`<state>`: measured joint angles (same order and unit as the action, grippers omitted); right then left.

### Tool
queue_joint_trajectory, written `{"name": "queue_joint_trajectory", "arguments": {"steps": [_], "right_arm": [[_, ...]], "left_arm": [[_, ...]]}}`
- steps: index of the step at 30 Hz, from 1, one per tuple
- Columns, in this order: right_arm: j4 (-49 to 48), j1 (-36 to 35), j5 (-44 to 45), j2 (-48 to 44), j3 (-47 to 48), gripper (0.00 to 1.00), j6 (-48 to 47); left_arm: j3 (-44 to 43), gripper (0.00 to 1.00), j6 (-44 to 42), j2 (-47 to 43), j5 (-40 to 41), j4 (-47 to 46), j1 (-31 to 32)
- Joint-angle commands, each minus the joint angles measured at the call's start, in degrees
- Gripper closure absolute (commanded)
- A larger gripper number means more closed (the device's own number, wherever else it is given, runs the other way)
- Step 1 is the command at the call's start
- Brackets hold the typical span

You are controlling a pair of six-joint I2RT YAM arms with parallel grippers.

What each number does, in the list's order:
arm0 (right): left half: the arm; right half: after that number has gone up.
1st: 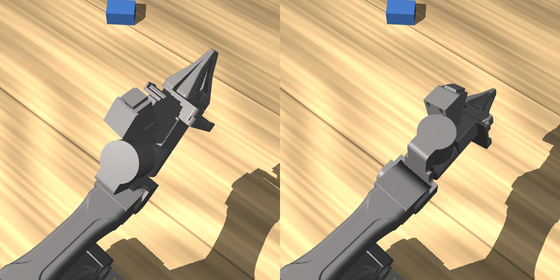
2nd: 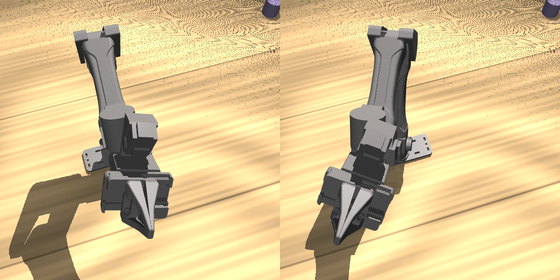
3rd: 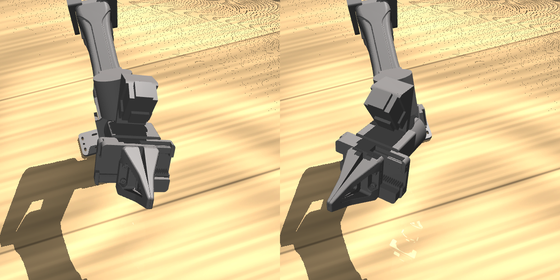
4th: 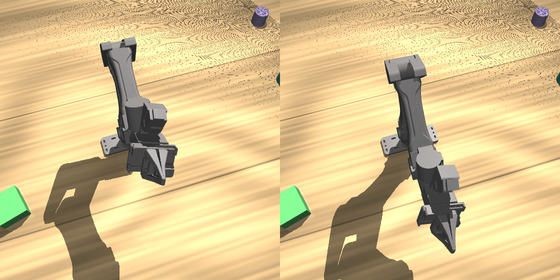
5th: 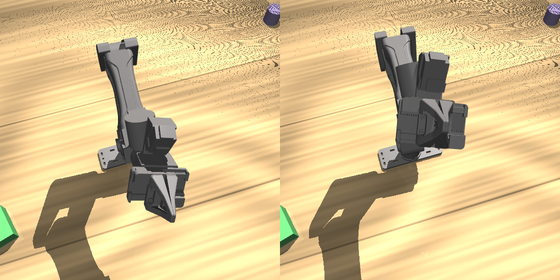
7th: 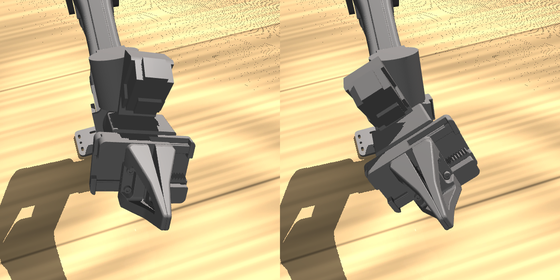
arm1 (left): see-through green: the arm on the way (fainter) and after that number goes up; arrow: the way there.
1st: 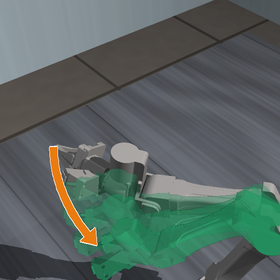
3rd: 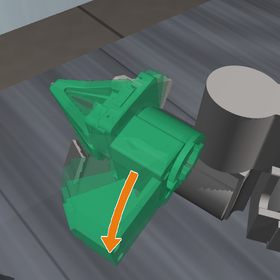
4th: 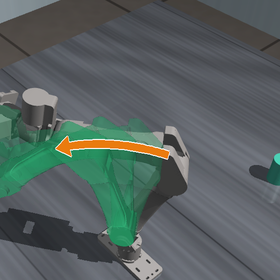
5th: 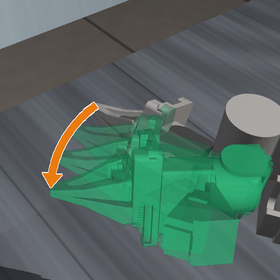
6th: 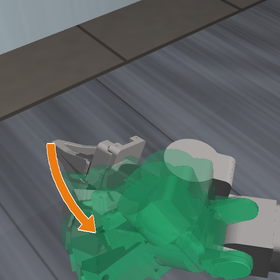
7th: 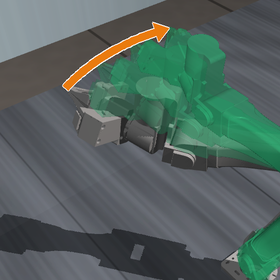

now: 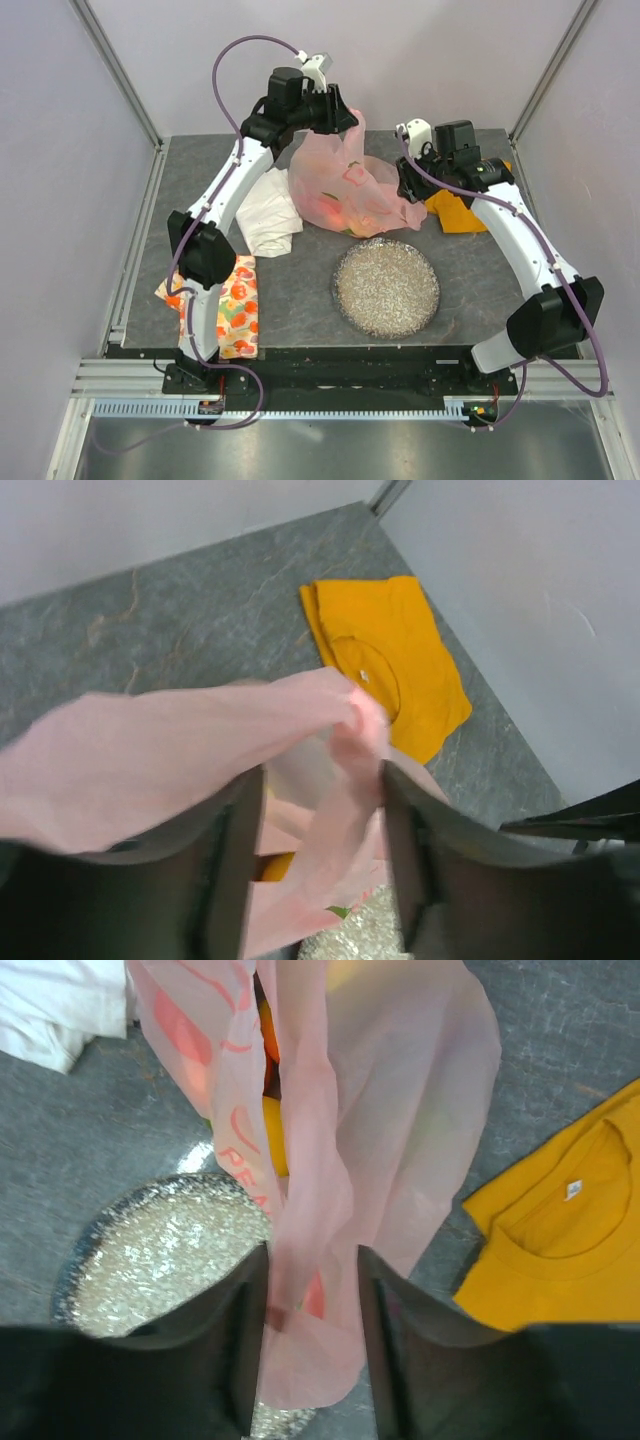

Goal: Take the fake fruits out of the plastic bag
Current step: Adjust the plastic bag at the center of the board.

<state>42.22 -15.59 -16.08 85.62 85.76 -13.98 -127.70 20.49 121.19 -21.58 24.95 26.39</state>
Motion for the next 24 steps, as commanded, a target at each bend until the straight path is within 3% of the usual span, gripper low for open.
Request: {"name": "queue_joint_trajectory", "arguments": {"steps": [1,2,3,4,5,12,16,18,23,24], "right_arm": [[-0.7,0.2,3.2,3.4,5.2,0.72,0.5],[-0.8,0.6,3.6,4.4,6.3,0.77,1.1],[-0.9,1.3,3.6,6.8,9.3,0.82,1.8],[-0.8,2.5,3.6,8.4,11.2,0.97,2.5],[-1.0,3.2,3.4,10.0,13.2,0.99,4.0],[-6.3,8.3,2.3,27.9,38.7,1.00,9.4],[-11.8,9.8,3.0,33.4,48.1,1.00,10.6],[-13.6,10.4,3.0,36.1,54.4,1.00,11.4],[-18.5,12.5,-0.1,33.7,55.8,1.00,14.0],[-18.6,12.8,-1.1,31.7,54.1,1.00,14.0]], "left_arm": [[-3.7,0.85,2.2,1.5,-12.6,-9.7,-0.6],[-3.9,0.98,1.8,1.3,-13.7,-10.2,-1.3],[-3.6,0.98,2.0,0.0,-14.9,-10.6,-2.0],[-3.2,0.99,2.9,-0.5,-19.0,-12.5,-2.8],[-2.1,0.98,3.4,-1.2,-21.5,-13.8,-4.8],[-1.6,0.98,0.8,-4.3,-31.1,-13.4,-11.5],[-15.9,0.98,-2.3,4.7,-38.0,-8.5,-12.2],[-16.8,0.99,-3.3,5.1,-36.5,-9.0,-12.2],[-17.6,0.99,-5.0,1.5,-36.2,-9.4,-11.8],[-17.6,0.98,-6.4,0.6,-36.1,-5.7,-11.8]]}}
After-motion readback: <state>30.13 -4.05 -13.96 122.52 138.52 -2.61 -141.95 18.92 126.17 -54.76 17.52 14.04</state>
